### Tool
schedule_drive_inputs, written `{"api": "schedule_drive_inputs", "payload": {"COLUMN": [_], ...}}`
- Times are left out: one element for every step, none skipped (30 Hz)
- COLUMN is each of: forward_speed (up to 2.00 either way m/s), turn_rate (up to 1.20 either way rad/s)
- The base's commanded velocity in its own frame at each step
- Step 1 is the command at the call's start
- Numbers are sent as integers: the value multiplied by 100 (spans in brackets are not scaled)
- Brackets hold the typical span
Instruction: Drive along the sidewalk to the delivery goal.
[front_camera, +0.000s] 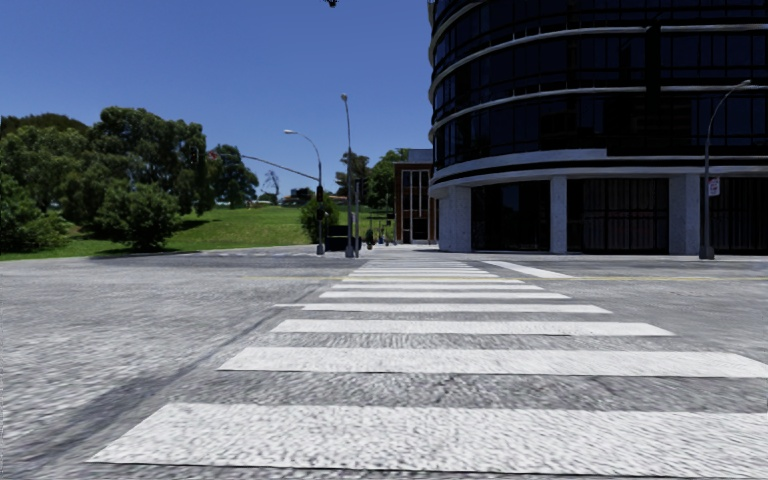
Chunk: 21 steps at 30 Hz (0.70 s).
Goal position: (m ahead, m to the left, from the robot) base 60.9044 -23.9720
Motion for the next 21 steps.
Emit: {"api": "schedule_drive_inputs", "payload": {"forward_speed": [155, 155, 155, 155, 156, 156, 157, 160, 160, 160, 161, 161, 161, 161, 161, 161, 161, 161, 161, 161, 161], "turn_rate": [-53, -53, -53, -53, -53, -52, 0, 0, 0, 0, 0, 0, 0, 0, 0, 0, 0, 0, 0, 0, 0]}}
